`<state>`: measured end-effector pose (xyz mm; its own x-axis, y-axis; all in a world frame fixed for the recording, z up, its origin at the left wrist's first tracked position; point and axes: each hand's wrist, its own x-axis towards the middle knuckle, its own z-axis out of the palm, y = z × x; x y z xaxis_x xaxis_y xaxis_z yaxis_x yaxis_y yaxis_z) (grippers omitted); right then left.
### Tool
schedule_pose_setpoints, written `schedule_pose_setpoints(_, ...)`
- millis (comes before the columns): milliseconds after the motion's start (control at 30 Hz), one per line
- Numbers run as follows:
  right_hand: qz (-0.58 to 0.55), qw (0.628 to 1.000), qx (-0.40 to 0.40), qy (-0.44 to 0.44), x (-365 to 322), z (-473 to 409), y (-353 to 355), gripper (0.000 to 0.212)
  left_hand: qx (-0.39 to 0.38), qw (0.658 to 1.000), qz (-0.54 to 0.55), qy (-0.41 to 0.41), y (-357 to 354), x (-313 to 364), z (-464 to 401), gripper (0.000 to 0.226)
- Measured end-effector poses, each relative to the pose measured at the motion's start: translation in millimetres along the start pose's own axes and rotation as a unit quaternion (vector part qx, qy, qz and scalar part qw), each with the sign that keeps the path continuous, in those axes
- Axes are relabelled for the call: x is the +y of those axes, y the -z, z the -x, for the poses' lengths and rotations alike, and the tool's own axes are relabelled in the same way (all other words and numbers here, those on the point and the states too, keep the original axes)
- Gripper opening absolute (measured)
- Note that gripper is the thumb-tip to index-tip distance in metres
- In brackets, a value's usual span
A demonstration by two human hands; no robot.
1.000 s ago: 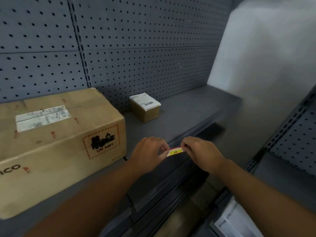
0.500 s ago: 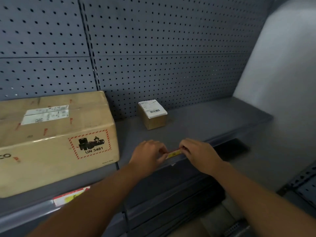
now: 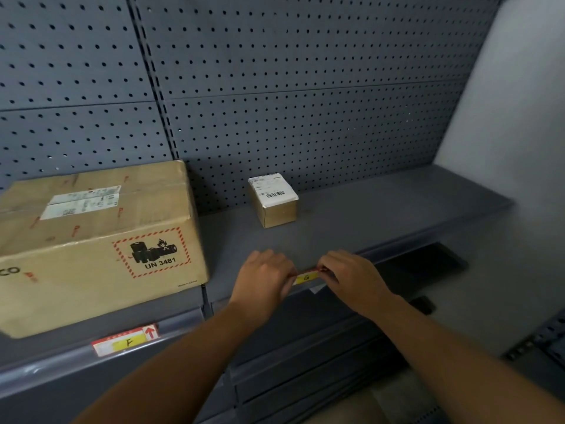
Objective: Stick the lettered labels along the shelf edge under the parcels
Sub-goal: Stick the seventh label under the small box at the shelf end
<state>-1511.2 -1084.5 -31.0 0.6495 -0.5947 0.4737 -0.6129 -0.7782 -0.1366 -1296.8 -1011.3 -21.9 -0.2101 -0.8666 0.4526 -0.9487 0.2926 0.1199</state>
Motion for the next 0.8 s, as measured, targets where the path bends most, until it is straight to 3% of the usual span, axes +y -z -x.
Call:
schedule_pose_setpoints(167,0.006,1.0,0.019,0.021,4,6,-6,0.014,0.022,1.0,-0.017,-0.006,-1,1,7,0.006)
schedule_pose_setpoints(467,0.089,0.993,0.065,0.048,5,9,-20,0.043,0.031,0.998,0.03,0.046,11,-6,11,0.005)
schedule_pose_setpoints(800,0.099,0.988,0.115,0.034,12,15,-29,0.041,0.035,0.996,0.05,0.065,7,-9,9,0.004)
